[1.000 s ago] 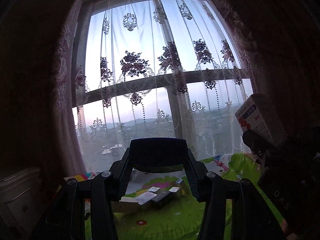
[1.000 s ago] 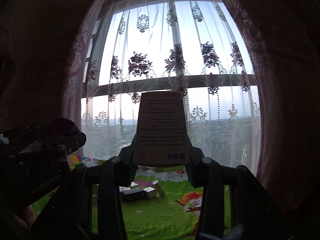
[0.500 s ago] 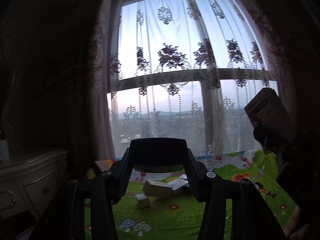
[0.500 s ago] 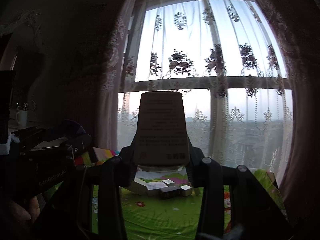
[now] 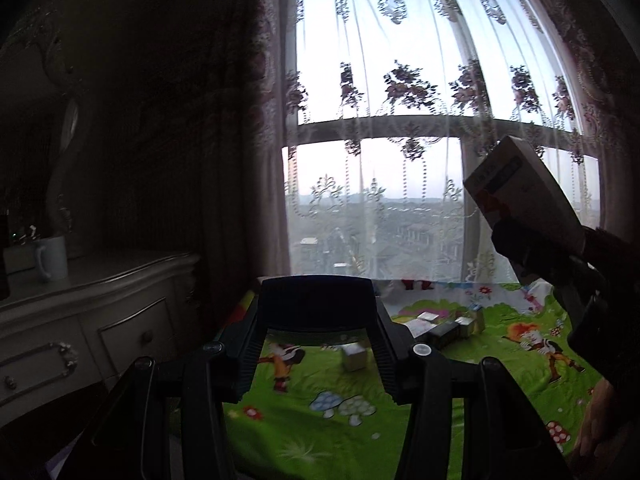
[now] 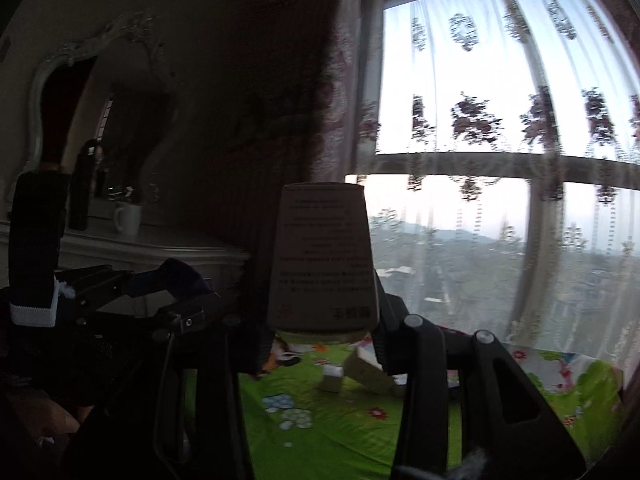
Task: Organize rigid objects
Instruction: 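Lift the blue holder and white box and carry both over the bin, then open both tools to drop the blue holder and white box into the bin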
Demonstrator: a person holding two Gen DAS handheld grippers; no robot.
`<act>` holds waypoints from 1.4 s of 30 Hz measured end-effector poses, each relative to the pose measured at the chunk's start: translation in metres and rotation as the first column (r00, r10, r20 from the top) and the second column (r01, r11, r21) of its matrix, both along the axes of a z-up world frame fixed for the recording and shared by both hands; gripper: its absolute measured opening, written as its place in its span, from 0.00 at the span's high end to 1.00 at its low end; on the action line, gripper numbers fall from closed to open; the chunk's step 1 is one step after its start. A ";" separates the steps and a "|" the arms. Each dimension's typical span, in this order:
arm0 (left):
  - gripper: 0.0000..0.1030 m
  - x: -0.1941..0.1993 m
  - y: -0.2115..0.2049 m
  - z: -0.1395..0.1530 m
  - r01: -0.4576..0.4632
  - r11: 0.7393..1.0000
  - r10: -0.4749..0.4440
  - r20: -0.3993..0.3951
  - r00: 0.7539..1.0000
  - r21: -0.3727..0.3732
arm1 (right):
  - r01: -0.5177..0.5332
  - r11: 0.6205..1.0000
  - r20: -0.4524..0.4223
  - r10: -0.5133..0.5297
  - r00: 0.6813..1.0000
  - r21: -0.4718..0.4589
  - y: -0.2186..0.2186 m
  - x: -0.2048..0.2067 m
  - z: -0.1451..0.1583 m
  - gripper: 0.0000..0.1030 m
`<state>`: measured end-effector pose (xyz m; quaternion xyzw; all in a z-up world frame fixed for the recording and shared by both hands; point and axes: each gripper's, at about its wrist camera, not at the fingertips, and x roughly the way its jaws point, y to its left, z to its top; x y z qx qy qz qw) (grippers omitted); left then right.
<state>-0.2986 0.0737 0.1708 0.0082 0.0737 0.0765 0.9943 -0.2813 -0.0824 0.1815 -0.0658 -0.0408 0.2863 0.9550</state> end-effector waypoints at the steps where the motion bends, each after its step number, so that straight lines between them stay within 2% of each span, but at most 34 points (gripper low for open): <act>1: 0.51 -0.003 0.007 -0.002 -0.018 1.000 0.018 -0.010 1.000 -0.002 | -0.027 1.000 -0.003 0.027 1.000 -0.011 0.008 0.000 -0.001 0.57; 7: 0.51 -0.019 0.047 -0.013 -0.122 0.992 0.120 -0.047 0.992 -0.027 | -0.167 0.984 -0.032 0.165 0.986 -0.064 0.053 -0.004 -0.004 0.57; 12: 0.51 -0.031 0.077 -0.024 -0.198 0.979 0.193 -0.093 0.977 -0.046 | -0.278 0.953 -0.064 0.272 0.960 -0.118 0.089 -0.010 -0.008 0.57; 15: 0.51 -0.038 0.094 -0.033 -0.235 0.970 0.224 -0.145 0.964 -0.064 | -0.362 0.920 -0.114 0.348 0.931 -0.150 0.110 -0.013 -0.009 0.57; 20: 0.51 -0.050 0.120 -0.052 -0.286 0.952 0.252 -0.252 0.934 -0.108 | -0.456 0.870 -0.218 0.416 0.883 -0.186 0.141 -0.012 -0.015 0.57; 23: 0.51 -0.050 0.141 -0.066 -0.317 0.936 0.249 -0.349 0.904 -0.153 | -0.513 0.828 -0.321 0.433 0.842 -0.226 0.164 -0.011 -0.026 0.57; 26: 0.51 -0.050 0.161 -0.080 -0.365 0.916 0.274 -0.407 0.871 -0.165 | -0.552 0.794 -0.405 0.430 0.807 -0.255 0.183 -0.007 -0.037 0.57; 31: 0.51 -0.055 0.202 -0.108 -0.463 0.859 0.307 -0.505 0.807 -0.217 | -0.608 0.731 -0.503 0.417 0.757 -0.309 0.213 -0.010 -0.063 0.57; 34: 0.51 -0.059 0.218 -0.122 -0.501 0.831 0.311 -0.544 0.779 -0.242 | -0.633 0.693 -0.545 0.402 0.736 -0.344 0.230 -0.012 -0.084 0.57; 36: 0.51 -0.059 0.223 -0.128 -0.514 0.824 0.315 -0.562 0.764 -0.237 | -0.655 0.667 -0.575 0.396 0.716 -0.356 0.236 -0.015 -0.098 0.57; 42: 0.50 -0.049 0.236 -0.153 -0.539 0.810 0.287 -0.644 0.709 -0.232 | -0.678 0.622 -0.634 0.352 0.689 -0.391 0.247 -0.017 -0.130 0.57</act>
